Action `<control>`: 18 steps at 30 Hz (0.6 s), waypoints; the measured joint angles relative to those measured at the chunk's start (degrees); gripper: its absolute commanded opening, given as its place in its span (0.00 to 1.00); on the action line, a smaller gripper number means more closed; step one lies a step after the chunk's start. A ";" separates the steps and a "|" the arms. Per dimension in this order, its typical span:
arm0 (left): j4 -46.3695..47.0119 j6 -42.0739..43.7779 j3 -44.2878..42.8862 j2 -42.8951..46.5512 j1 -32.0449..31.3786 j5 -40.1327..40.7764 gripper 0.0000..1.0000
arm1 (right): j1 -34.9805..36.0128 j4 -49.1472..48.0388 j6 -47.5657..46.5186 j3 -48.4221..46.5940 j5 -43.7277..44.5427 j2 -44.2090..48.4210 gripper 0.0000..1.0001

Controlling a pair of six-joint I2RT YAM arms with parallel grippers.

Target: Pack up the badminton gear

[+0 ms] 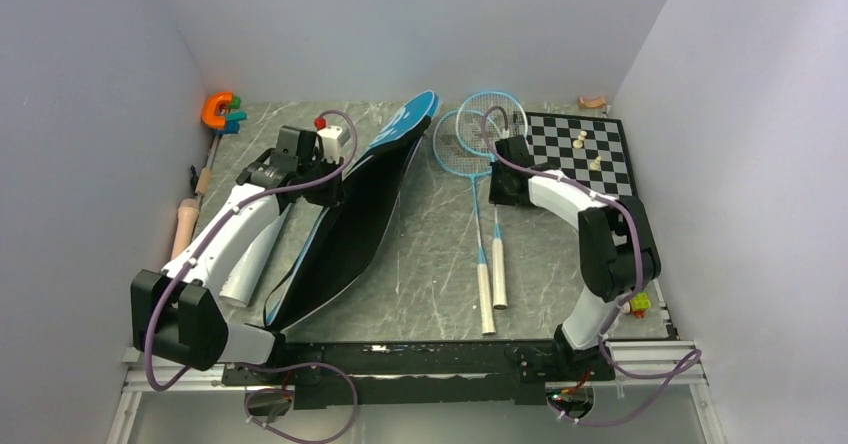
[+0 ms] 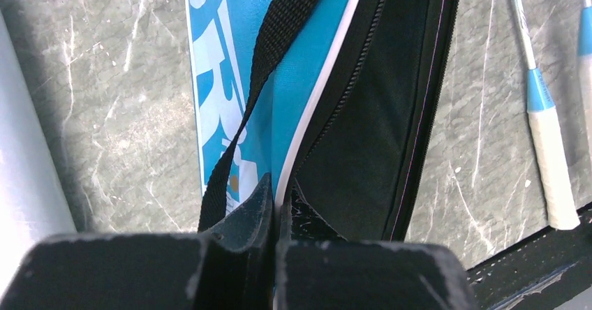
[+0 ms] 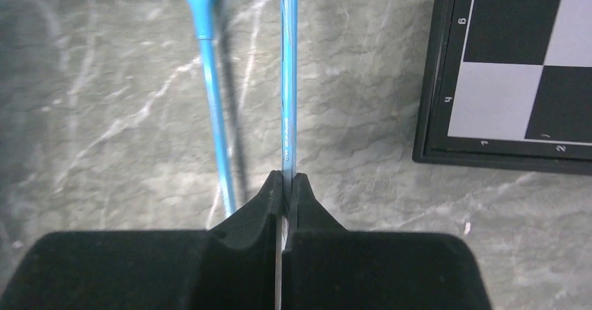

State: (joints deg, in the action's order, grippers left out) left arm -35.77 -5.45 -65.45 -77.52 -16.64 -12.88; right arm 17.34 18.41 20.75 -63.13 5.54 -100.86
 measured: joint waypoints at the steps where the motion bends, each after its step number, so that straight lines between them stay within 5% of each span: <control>1: 0.07 -0.44 0.00 -0.09 0.00 0.35 0.00 | 0.46 0.42 0.13 0.00 0.39 1.22 0.00; 18: -0.74 -6.75 -9.75 -15.43 -3.32 6.97 0.00 | 18.23 21.70 8.52 4.46 5.18 33.00 0.00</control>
State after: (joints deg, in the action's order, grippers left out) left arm -36.51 -12.21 -75.20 -92.95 -19.97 -5.91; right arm 35.57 40.12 29.28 -58.67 10.72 -67.85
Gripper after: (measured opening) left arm 0.034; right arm 0.033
